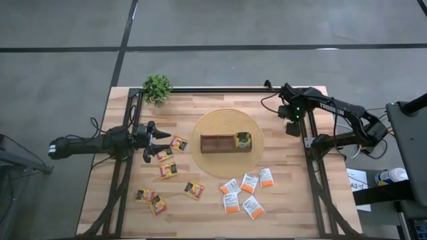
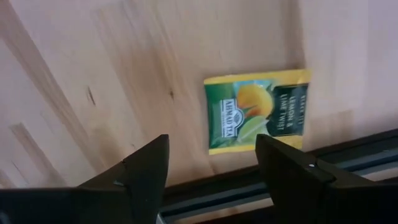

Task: Pick & Place Tea
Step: Put the yellow tea bag into the right section of the wooden organizer

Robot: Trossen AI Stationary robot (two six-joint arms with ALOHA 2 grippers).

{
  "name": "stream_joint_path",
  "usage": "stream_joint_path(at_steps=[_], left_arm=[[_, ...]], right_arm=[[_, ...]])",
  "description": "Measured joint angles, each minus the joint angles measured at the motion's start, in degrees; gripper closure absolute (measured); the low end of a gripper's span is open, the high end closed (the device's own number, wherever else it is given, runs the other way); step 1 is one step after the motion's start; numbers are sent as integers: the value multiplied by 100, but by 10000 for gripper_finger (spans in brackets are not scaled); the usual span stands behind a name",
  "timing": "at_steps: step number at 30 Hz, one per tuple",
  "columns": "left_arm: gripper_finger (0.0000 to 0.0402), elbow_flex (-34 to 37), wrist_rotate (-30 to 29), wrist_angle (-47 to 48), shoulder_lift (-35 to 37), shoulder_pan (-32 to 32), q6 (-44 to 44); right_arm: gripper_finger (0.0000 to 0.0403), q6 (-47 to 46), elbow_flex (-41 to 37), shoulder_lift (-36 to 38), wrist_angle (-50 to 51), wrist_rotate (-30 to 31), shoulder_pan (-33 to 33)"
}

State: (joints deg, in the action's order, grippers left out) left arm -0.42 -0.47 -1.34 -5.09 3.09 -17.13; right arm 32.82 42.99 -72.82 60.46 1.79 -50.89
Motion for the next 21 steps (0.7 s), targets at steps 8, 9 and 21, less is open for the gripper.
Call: stream_joint_path(at_steps=[8,9,21], left_arm=[[145,0,0,1,-1,-1,-1],[145,2,0,2,-2,-2,-2],[145,1,0,2,-2,-1,-1]], right_arm=[[153,42,-446,0,-830,148,-141],[154,42,-484,0,-910,148,-140],[164,-266,-913,-150,-1523,280,-59]])
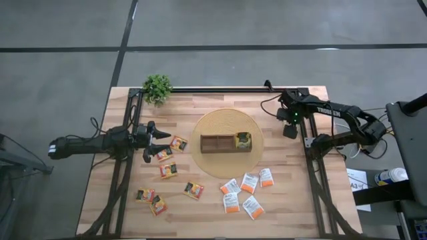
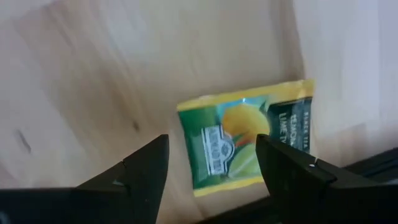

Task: Pick & Place Tea
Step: Put the yellow tea bag into the right section of the wooden organizer

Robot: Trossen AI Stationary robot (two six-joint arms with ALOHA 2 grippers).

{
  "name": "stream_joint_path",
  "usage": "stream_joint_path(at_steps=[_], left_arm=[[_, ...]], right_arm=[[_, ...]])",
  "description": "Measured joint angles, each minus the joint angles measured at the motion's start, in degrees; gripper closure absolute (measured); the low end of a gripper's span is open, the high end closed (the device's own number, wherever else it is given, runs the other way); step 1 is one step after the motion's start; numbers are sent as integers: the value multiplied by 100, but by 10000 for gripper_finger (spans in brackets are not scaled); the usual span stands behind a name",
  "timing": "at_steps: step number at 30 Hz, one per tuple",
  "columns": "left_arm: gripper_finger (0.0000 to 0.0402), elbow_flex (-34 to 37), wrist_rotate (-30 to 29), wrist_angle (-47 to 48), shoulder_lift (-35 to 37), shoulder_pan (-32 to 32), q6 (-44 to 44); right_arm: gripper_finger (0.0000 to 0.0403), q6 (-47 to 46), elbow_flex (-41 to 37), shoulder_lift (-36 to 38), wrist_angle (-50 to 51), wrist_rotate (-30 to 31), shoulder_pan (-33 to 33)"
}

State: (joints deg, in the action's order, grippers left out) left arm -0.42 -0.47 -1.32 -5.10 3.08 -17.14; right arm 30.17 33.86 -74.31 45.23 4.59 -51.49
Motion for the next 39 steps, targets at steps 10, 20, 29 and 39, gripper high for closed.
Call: stream_joint_path(at_steps=[10,20,29,39], left_arm=[[145,0,0,-1,1,1,-1],[145,1,0,-2,0,1,0],[145,1,0,0,2,-1,1],[145,0,0,-1,2,0,-1]], right_arm=[[263,-886,360,-794,259,49,256],[388,-1298,799,-1175,689,-223,446],[393,-1457,842,584,553,-182,1374],[394,-2572,842,1882,147,1147,3779]])
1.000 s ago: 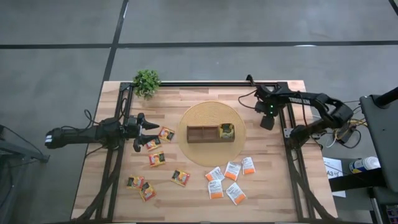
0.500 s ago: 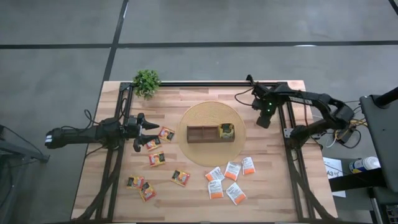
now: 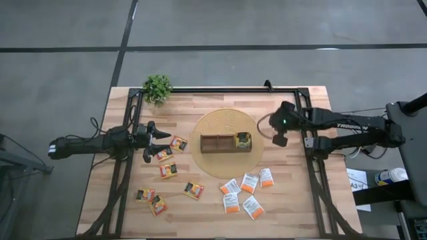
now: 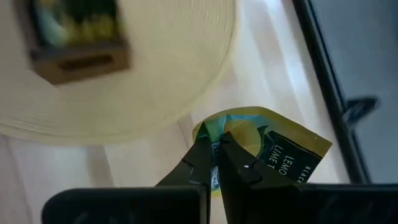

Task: Pick & Place Tea
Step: Put the yellow tea bag into the right section of the wooden organizer

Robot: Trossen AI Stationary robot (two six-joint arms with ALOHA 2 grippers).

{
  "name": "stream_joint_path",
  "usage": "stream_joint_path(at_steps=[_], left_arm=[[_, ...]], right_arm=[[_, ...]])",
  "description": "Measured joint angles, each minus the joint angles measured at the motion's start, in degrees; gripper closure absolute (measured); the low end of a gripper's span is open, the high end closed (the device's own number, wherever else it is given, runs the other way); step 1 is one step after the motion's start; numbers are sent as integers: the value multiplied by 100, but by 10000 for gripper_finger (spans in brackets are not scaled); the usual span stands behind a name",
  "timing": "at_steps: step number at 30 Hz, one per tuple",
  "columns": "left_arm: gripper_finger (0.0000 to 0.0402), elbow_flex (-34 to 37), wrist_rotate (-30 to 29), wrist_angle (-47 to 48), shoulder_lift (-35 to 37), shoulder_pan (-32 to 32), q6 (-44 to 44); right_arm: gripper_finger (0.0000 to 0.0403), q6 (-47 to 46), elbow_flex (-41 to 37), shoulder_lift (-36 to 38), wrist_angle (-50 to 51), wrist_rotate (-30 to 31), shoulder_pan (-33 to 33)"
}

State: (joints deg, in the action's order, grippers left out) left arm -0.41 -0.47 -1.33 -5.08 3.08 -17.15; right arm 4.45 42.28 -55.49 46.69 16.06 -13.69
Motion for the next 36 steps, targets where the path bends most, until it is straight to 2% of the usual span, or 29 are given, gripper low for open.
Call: stream_joint_path(at_steps=[5,12,17,25,31,36], left_arm=[[145,0,0,0,-1,0,2],[145,0,0,-1,0,0,0],[145,-1,0,-1,-1,0,2],[145,-1,0,-1,-1,0,1],[145,1,0,-1,-2,1,2],[145,1,0,-3,0,1,2]], right_arm=[[394,-744,85,-275,-259,524,1119],[394,-1485,881,-1426,-498,1089,2053],[394,-1684,1735,-2544,-484,1418,2308],[394,-2211,2629,-3843,-456,1345,2435],[394,-2442,2761,-4266,-321,1392,2411],[394,-2547,2638,-4316,-256,1366,2407]])
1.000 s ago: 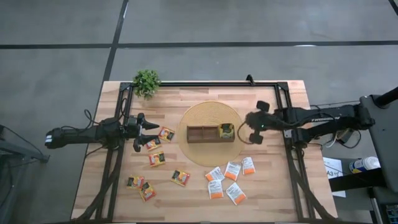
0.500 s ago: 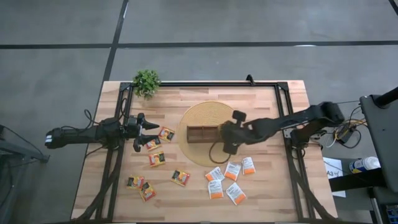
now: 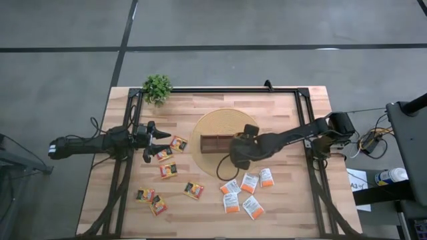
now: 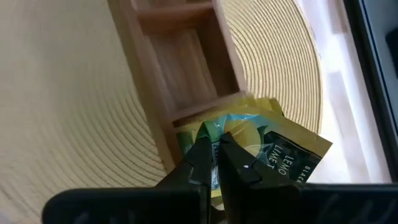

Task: Pick & Place Tea
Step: Put the yellow tea bag into the right section of the wooden organizer

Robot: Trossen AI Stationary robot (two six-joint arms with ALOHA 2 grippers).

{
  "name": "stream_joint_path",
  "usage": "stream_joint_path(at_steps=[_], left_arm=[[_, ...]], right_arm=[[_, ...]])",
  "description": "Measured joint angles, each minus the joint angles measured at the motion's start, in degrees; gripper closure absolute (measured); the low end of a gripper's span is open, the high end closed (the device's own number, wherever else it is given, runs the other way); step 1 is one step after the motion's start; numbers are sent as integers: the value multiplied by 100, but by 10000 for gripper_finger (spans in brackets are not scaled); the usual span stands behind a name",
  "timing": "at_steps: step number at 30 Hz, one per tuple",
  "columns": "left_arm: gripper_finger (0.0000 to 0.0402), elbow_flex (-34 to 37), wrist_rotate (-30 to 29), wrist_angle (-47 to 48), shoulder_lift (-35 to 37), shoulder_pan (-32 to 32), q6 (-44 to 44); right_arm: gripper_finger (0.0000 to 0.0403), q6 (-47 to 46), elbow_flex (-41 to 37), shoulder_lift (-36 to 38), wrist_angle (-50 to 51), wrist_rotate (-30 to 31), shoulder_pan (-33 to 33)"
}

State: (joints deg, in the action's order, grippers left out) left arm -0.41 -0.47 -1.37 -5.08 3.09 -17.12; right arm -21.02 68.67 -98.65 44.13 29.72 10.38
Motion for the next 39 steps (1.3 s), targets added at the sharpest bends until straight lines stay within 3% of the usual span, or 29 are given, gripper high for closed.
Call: stream_joint_path(at_steps=[24,31,39], left_arm=[[145,0,0,4,0,-2,0],[145,-2,0,3,0,-2,0],[145,0,0,4,0,-2,-2]], right_arm=[[379,726,-619,0,-122,-174,-681],[292,793,-561,0,-112,-552,-742],[178,770,-315,0,51,-486,-737]])
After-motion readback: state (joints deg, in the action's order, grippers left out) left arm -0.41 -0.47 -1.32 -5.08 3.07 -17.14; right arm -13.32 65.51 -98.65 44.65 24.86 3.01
